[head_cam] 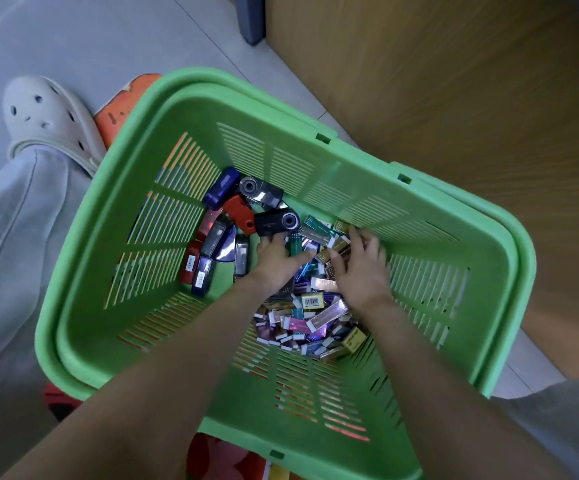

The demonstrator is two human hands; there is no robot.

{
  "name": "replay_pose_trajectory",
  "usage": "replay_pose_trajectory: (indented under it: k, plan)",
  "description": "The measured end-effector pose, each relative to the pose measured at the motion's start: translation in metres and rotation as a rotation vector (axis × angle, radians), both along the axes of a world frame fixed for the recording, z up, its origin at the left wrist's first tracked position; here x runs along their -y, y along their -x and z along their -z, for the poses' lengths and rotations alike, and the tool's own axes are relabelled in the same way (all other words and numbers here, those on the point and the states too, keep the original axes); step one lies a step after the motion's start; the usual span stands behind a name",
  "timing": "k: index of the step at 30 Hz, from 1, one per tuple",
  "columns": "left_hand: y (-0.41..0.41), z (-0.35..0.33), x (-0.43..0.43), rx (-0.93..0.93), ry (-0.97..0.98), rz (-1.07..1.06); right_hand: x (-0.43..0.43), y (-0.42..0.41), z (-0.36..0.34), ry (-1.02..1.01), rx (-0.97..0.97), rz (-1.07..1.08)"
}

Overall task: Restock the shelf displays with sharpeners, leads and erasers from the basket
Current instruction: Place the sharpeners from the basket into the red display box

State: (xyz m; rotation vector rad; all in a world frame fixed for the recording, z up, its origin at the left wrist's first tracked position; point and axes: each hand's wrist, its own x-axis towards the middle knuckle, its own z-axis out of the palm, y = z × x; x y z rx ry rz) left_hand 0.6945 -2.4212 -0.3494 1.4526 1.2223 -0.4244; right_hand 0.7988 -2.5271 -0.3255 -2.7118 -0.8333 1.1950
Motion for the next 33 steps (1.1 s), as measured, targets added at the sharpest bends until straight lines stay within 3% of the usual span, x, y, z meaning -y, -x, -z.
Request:
replay_pose_trajectory:
  k: [3,6,9,13,17,19,22,25,29,33]
  plan:
    - [0.002,-0.002,0.002,0.076,0.009,-0.01,0.01,0.012,-0.002,0.096,0.058,-0.015]
    - [0.007,-0.005,0.006,0.102,0.051,-0.006,0.012,0.017,-0.006,0.054,-0.061,0.058]
    - [0.013,-0.014,0.016,0.115,0.079,0.116,0.018,0.016,-0.015,-0.022,-0.142,0.082]
    - [0.017,-0.027,0.029,0.089,0.068,0.462,0.021,0.021,-0.031,-0.06,-0.177,-0.011]
    - [0.023,-0.04,0.019,0.102,0.151,0.473,0.025,0.023,-0.046,-0.057,-0.236,-0.115]
    - [0.03,-0.043,0.011,0.111,0.192,0.419,0.028,0.021,-0.056,-0.057,-0.333,-0.034]
    - [0.043,-0.04,0.0,-0.01,0.118,0.564,0.032,0.022,-0.064,-0.06,-0.424,0.125]
    - [0.046,-0.038,-0.003,-0.143,0.03,0.726,0.035,0.027,-0.057,-0.036,-0.421,0.253]
    - [0.04,-0.037,-0.004,-0.137,0.047,0.696,0.043,0.041,-0.05,0.031,-0.341,0.257]
    - [0.036,-0.037,-0.005,-0.086,0.089,0.639,0.041,0.047,-0.049,-0.039,-0.29,0.266]
